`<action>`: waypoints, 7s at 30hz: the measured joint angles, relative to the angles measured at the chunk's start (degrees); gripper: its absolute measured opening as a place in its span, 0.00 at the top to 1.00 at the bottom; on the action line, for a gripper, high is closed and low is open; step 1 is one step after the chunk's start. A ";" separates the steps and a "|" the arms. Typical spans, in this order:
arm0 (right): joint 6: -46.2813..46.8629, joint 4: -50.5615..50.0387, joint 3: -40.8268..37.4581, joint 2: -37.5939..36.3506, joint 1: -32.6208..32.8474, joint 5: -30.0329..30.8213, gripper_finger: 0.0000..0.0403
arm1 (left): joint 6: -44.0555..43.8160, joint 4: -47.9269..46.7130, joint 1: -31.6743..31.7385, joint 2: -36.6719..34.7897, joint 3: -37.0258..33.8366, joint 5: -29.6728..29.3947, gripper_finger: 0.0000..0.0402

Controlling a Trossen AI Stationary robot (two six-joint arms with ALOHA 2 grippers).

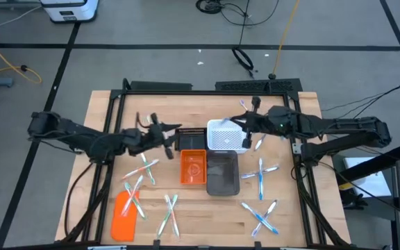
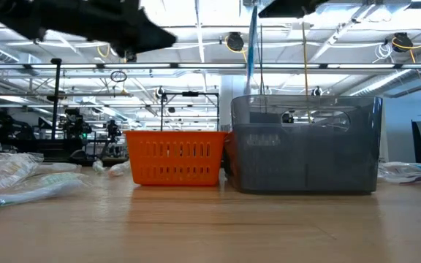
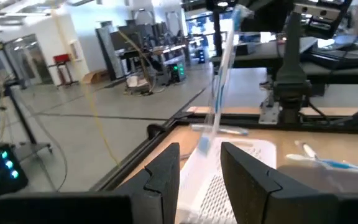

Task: Pick & Place Toothbrushes
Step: Put the blue toothbrush into the orange bin, then put the orange toothbrush into the gray bin

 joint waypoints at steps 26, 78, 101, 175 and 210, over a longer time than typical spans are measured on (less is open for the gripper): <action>3.32 1.32 -0.02 0.61 4.31 -0.53 1.00 | 9.81 -2.53 -0.31 25.03 26.49 3.34 0.71; 1.61 2.54 -0.07 3.56 4.31 -4.24 0.98 | 0.70 -7.85 1.45 23.60 27.50 9.54 0.98; 1.35 -0.99 -0.02 1.09 4.24 -2.53 0.81 | -10.18 -41.87 -6.07 15.83 27.45 2.04 0.97; 1.23 0.67 -2.01 1.14 4.24 -2.61 0.81 | -17.18 -54.59 -10.51 11.56 18.82 -4.39 0.63; 0.28 0.52 -2.01 1.11 4.24 -2.80 0.81 | -57.83 -75.69 17.63 17.63 18.95 8.41 0.63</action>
